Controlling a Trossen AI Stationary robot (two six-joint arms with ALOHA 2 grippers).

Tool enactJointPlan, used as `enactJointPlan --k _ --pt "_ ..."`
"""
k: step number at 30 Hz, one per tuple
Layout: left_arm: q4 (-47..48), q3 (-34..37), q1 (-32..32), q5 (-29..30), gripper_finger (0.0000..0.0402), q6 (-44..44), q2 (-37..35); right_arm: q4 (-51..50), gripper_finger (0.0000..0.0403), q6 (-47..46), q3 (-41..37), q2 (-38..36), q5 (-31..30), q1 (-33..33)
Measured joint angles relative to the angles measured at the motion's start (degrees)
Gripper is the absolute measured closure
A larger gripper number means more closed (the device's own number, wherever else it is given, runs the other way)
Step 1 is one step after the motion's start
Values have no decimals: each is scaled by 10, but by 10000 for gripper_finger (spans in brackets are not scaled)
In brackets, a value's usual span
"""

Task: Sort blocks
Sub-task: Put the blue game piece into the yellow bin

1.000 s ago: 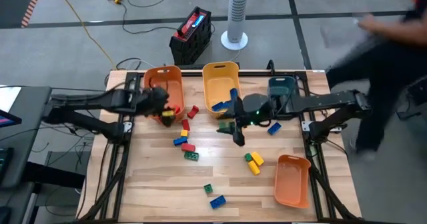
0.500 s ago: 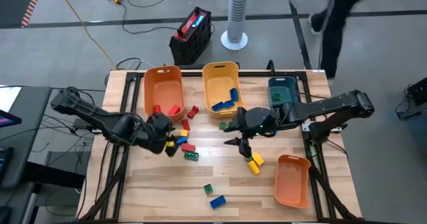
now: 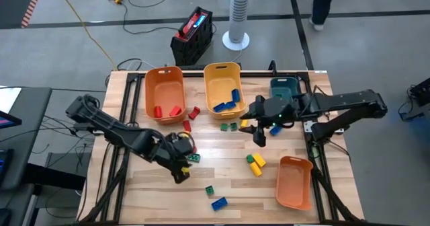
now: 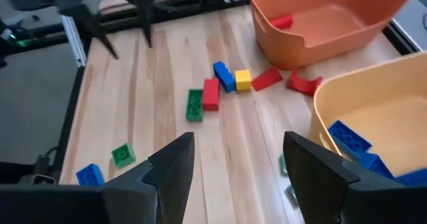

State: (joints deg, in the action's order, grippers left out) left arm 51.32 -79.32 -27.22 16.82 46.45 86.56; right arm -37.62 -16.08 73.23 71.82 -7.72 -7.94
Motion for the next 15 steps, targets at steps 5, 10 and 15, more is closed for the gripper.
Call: enactJointPlan --k 5,10,15 --pt "-71 -1 12 -101 190 -69 49 1 163 0 -8 12 -2 5" --pt "-198 -1 35 -231 205 -58 98 -40 163 -4 -17 11 -16 35" --pt "-208 -1 31 -239 223 -57 113 -75 163 -5 -17 0 -17 72"
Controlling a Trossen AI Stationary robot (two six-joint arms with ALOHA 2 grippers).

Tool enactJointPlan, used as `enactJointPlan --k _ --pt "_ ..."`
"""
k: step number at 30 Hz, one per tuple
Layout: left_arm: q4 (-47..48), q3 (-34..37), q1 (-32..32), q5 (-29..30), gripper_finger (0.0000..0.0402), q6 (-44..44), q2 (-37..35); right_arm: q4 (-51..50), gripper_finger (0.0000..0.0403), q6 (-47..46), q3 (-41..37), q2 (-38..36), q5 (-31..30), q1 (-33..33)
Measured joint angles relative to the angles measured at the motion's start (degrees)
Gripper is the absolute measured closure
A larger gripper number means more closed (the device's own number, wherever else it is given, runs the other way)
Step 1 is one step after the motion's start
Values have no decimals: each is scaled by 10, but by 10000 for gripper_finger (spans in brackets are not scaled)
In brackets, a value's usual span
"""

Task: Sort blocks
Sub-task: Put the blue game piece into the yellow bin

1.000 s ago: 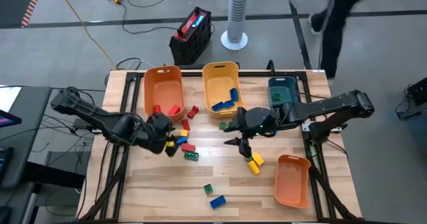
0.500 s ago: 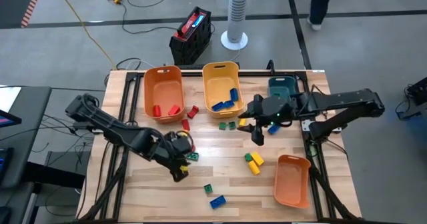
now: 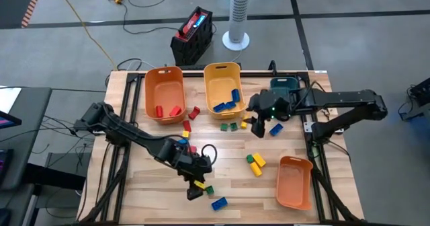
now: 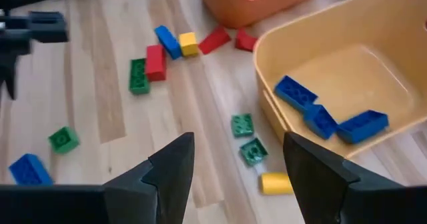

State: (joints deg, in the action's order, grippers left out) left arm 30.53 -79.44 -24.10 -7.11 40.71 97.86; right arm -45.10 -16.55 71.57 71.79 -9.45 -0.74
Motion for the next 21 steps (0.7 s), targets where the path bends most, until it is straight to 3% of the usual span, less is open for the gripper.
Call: enactJointPlan --k 7,12,21 --pt "-17 0 -3 5 227 -3 -8 3 163 -44 0 0 0 7" --pt "-21 0 -20 10 228 1 -8 38 163 -118 0 0 -32 -71" --pt "-44 0 -100 210 228 32 -52 142 163 -184 0 39 -89 -238"
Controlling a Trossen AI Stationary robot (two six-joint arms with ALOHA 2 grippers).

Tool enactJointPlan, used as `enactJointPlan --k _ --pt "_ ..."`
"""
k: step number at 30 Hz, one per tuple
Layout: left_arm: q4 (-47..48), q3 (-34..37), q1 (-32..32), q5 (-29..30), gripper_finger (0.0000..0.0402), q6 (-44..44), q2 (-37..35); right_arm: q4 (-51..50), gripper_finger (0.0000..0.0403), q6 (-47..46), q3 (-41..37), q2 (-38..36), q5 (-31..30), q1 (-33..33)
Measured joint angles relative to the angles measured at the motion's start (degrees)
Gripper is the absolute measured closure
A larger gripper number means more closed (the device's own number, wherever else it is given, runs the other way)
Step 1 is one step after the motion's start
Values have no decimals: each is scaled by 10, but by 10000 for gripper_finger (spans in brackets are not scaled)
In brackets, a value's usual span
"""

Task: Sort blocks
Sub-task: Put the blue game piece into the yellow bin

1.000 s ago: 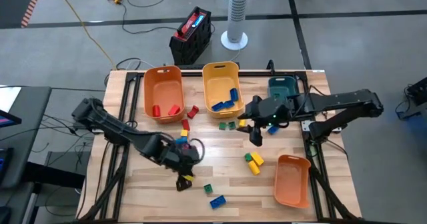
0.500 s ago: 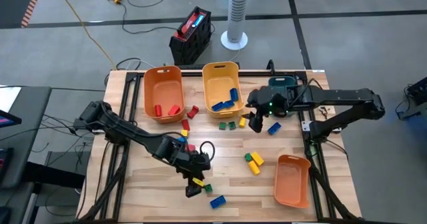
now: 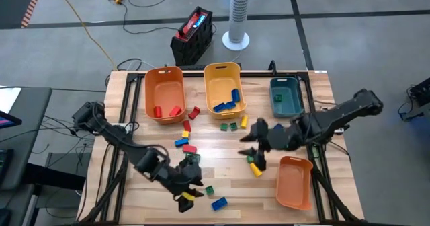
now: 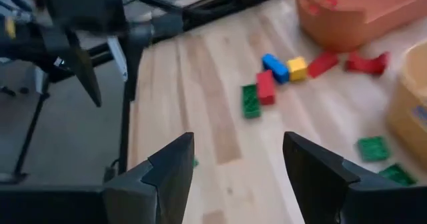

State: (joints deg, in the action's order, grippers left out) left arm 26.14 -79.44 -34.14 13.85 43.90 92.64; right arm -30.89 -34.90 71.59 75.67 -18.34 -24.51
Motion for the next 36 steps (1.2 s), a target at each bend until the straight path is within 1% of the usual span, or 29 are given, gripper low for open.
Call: enactJointPlan --k 2,5,11,14,17,20,23,26,29,32,34,36 --pt "-2 0 -4 16 228 2 -7 28 163 -15 4 24 -6 -18" --pt "-6 0 -5 20 228 14 -13 44 163 -30 26 71 -13 -45" --pt "1 0 -19 31 228 24 -21 35 163 -17 121 175 -14 -82" --pt "6 0 -35 66 228 24 -32 -3 163 6 175 219 -14 -94" --pt "39 0 -59 123 228 28 -51 -27 163 39 221 254 -14 -107" --pt "92 0 -78 166 228 42 -75 -27 163 88 246 282 -14 -117" --pt "139 0 -82 179 228 61 -96 -29 163 97 254 308 -12 -122" --pt "165 0 -82 180 228 66 -115 -28 163 99 257 324 13 -120" --pt "184 0 -82 183 228 75 -134 -19 161 99 258 335 60 -111" --pt "184 0 -82 201 228 73 -148 -9 150 111 257 352 109 -100" --pt "185 0 -82 210 228 72 -156 -9 140 129 257 362 123 -96" --pt "187 0 -82 212 228 72 -161 -7 132 156 257 374 123 -94"
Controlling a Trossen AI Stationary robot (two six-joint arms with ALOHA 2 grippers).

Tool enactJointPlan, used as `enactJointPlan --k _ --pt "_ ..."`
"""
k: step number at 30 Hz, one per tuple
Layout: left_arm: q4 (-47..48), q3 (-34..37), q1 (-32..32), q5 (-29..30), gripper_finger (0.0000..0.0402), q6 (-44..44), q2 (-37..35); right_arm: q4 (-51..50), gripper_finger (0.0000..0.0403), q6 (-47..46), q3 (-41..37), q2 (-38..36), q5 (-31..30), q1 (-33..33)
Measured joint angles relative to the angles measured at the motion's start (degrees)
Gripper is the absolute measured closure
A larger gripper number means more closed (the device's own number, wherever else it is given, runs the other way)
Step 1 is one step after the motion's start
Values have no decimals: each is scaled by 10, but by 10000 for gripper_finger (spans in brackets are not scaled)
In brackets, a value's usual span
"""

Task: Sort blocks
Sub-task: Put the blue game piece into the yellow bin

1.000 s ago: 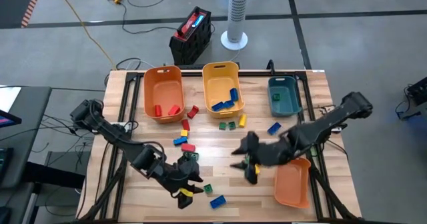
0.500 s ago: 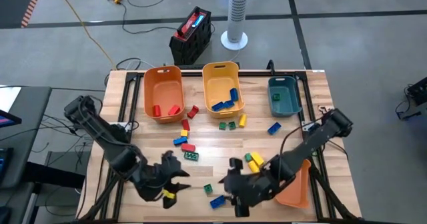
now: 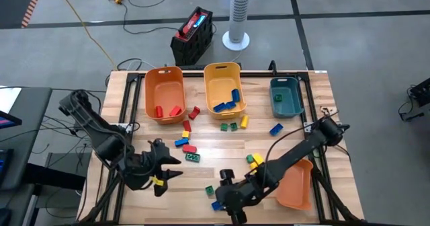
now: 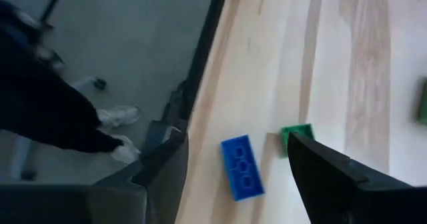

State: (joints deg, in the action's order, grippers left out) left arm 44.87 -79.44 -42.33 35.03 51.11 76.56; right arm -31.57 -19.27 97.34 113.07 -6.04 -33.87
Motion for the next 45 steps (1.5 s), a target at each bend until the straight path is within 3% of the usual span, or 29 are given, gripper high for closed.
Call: enactJointPlan --k 7,16,38,41,45 --pt "17 0 -2 0 228 19 -2 0 127 61 0 57 -5 -2" --pt "26 0 -2 0 228 21 -2 27 127 67 -1 117 0 -10" --pt "32 0 0 0 228 30 -2 54 129 73 -67 119 4 -4" --pt "32 0 0 0 228 30 -2 59 145 73 -67 119 8 -2" --pt "32 0 0 0 228 28 -2 58 198 74 -67 119 41 6"
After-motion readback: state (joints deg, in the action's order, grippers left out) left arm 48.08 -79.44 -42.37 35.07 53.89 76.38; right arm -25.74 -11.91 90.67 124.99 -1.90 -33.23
